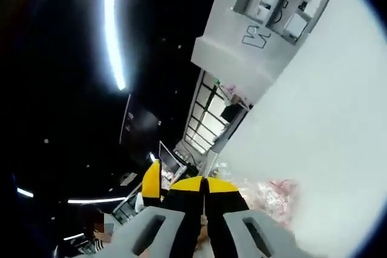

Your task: Open the resealable bag by pulling the two sides of the seal apart until the entire bag opening is separated and visibly accessible.

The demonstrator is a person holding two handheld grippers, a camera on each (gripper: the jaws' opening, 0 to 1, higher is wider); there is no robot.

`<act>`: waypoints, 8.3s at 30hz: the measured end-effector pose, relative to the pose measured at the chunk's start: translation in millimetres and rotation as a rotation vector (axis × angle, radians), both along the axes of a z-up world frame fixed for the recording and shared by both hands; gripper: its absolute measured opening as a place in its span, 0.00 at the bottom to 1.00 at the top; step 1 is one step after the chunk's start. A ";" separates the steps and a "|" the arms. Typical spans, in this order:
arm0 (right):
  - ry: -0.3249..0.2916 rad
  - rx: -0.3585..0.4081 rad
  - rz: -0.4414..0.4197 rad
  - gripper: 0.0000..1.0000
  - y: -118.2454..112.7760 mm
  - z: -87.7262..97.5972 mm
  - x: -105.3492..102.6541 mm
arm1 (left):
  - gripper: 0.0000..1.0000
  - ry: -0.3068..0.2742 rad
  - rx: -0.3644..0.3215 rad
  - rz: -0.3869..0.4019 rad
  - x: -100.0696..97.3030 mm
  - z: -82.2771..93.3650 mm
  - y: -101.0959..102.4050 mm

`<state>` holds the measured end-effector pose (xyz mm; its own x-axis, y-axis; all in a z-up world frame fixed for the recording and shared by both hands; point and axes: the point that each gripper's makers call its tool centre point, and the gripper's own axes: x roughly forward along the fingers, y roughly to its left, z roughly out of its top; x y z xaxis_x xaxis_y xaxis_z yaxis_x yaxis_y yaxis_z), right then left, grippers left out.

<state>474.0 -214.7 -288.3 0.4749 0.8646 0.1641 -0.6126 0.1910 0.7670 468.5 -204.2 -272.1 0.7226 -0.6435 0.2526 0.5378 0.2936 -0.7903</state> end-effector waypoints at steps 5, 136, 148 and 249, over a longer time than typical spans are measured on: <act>-0.011 -0.012 -0.002 0.00 2.1 0.0 -2.3 | 0.34 0.018 -0.003 0.017 1.2 -4.3 -3.5; -0.190 -0.145 -0.132 0.00 -1.4 2.4 2.4 | 0.30 0.030 0.023 0.134 5.6 -20.0 10.9; -0.205 -0.172 -0.135 0.00 0.2 -0.1 2.4 | 0.27 0.049 -0.007 0.190 8.9 -21.0 14.7; -0.273 -0.202 -0.122 0.00 4.2 0.2 -15.9 | 0.00 0.048 -0.058 0.145 7.6 -19.8 8.4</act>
